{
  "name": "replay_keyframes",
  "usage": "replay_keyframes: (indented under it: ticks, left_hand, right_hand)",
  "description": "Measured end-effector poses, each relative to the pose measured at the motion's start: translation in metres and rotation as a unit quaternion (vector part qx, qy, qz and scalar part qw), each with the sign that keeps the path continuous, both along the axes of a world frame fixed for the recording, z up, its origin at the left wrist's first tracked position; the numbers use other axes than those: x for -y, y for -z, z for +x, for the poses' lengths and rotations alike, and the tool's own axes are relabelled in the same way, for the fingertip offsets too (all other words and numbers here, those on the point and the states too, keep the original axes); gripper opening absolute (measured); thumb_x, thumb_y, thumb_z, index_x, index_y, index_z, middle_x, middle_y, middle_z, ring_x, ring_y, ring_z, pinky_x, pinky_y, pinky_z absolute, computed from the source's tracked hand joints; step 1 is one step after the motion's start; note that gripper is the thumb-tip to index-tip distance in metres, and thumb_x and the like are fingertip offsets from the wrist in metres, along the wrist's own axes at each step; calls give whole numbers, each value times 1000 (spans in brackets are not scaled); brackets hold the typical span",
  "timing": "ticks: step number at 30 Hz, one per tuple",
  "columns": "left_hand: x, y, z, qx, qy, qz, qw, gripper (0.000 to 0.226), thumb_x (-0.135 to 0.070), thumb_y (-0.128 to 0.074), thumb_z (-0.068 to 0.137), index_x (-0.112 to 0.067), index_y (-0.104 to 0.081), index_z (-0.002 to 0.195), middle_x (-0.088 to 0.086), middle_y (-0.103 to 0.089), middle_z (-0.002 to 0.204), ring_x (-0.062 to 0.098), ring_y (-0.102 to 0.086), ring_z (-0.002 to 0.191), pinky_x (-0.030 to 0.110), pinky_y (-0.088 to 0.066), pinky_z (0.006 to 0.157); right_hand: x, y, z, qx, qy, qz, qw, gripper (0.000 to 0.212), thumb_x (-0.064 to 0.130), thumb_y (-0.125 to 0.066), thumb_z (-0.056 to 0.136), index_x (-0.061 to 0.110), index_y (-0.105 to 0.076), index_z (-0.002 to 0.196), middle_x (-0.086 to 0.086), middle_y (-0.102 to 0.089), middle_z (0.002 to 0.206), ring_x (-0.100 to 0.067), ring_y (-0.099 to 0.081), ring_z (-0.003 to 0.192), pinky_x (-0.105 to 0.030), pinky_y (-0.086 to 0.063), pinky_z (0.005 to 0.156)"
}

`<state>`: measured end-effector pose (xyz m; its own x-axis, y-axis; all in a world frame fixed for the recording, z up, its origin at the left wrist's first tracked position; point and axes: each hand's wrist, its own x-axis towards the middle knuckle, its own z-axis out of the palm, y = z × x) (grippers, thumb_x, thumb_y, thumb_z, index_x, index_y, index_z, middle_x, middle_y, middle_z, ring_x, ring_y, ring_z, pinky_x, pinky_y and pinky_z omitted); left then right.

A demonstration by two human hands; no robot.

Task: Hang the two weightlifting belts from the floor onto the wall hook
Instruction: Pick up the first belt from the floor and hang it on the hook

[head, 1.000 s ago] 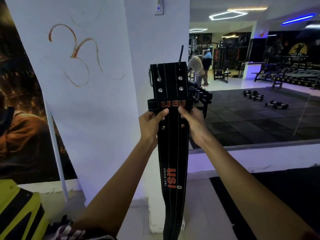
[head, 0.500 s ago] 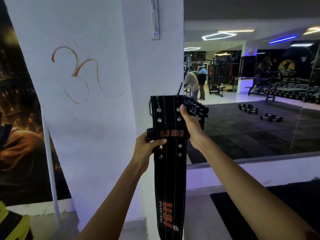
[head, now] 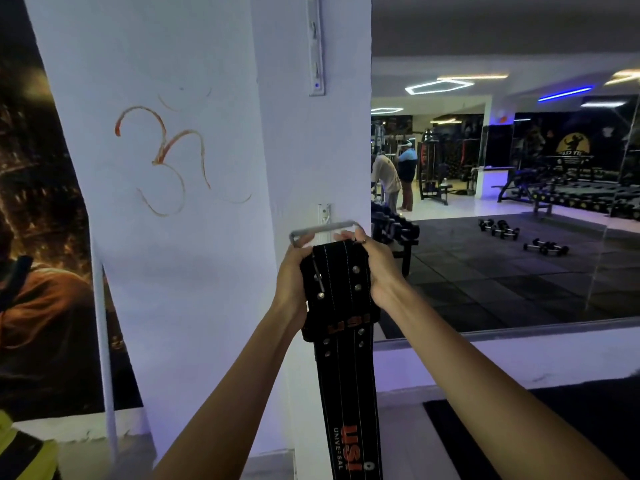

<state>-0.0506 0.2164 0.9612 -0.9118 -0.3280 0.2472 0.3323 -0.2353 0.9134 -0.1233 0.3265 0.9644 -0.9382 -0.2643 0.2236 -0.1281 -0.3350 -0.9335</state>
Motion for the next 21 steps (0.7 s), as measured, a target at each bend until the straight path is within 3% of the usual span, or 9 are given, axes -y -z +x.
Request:
replay_keyframes:
  ticks: [3, 8, 14, 18, 21]
  left_hand:
    - [4, -8, -2, -38, 14, -26, 999, 26, -14, -46, 87, -22, -61, 106, 6, -72, 100, 26, -66, 89, 34, -49, 73]
    - [4, -2, -14, -44, -16, -54, 997, 33, -30, -38, 99, -14, -62, 116, 5, -74, 100, 22, -69, 93, 30, -53, 78]
    - [12, 5, -21, -18, -2, -121, 992, 39, -36, -44, 97, -7, -66, 107, 5, -68, 86, 17, -64, 79, 29, -50, 72]
    - [4, 6, -34, -41, -144, -149, 977, 43, -30, -35, 100, -3, -64, 83, 4, -61, 69, 16, -58, 66, 27, -46, 64]
    - [-3, 2, -42, -43, -245, -155, 956, 42, -27, -33, 100, -4, -61, 78, 3, -58, 67, 18, -55, 67, 25, -43, 60]
  right_hand:
    - [-2, 4, 0, -56, -12, -61, 996, 23, 29, -49, 92, 17, -66, 82, 2, -73, 92, -19, -66, 86, -35, -52, 82]
    - [-2, 5, 0, -79, 30, -61, 995, 34, 33, -47, 93, 20, -65, 67, -2, -71, 88, -25, -64, 87, -45, -49, 87]
    - [-4, 0, -1, -38, 40, -83, 995, 39, 30, -51, 92, 20, -66, 57, -5, -71, 85, -26, -63, 85, -47, -49, 91]
    - [-1, -1, 2, -46, 20, -24, 998, 32, 40, -58, 85, 20, -69, 62, -1, -73, 86, -21, -65, 85, -40, -50, 86]
    - [-4, -4, 4, -98, -17, 36, 994, 13, 25, -69, 78, 15, -67, 87, 0, -72, 91, -16, -66, 90, -29, -51, 83]
